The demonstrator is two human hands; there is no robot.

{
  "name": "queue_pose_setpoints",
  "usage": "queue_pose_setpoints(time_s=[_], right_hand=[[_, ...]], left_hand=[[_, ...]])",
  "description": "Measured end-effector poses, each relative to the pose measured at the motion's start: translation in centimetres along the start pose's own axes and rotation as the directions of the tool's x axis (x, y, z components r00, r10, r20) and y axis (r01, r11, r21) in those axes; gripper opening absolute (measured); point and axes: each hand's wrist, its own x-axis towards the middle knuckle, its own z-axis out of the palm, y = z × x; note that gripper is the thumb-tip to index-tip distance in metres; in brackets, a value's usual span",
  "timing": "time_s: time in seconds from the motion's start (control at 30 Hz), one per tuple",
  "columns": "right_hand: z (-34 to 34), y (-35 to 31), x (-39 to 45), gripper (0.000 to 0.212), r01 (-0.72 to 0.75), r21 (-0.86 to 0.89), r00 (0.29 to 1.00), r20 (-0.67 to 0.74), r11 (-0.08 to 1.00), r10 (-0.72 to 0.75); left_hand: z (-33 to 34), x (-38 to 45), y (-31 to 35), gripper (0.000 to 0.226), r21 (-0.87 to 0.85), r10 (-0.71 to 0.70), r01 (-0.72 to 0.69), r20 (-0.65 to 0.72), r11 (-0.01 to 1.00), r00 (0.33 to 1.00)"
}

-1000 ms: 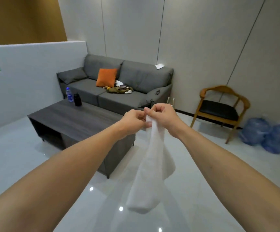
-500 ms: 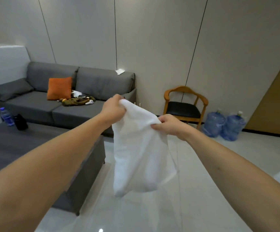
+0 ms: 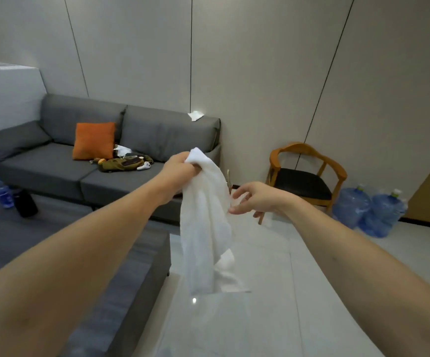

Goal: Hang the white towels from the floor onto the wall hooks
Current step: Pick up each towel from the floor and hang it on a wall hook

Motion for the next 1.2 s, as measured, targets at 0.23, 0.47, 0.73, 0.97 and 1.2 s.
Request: queue_pose_setpoints(time_s=[0.23, 0.47, 0.73, 0.97, 1.2], right_hand=[[3.6, -3.2, 13.3, 0.035, 0.128, 0.237, 0.954, 0.237, 0.963, -0.185], [0.7, -11.3, 24.8, 0.019, 0.504, 0.473, 0.830, -0.035, 0.723, -0.556], [-1.4, -17.8, 33.6, 0.035, 0.526, 0.534, 0.750, 0.077, 0.662, -0.657], [2.6, -22.4, 40.3, 0.022, 0.509, 0.520, 0.782, 0.055, 0.687, -0.621], [5.9, -32.0, 44.6, 0.016, 0.652, 0.425, 0.662, 0.083, 0.628, -0.744]], left_hand=[[-4.9, 8.0, -2.2, 0.032, -0.063, -0.044, 0.037, -0.108, 0.997, 0.993], [-9.8, 15.2, -5.0, 0.057, 0.173, -0.247, 0.222, 0.137, 0.960, 0.959], [-13.3, 21.4, -4.9, 0.029, -0.160, -0.213, 0.161, -0.406, 0.974, 0.889], [-21.0, 19.9, -5.2, 0.053, -0.270, -0.350, 0.231, -0.593, 0.935, 0.725], [-29.4, 16.0, -7.3, 0.054, -0.303, -0.345, 0.165, -0.799, 0.939, 0.493]])
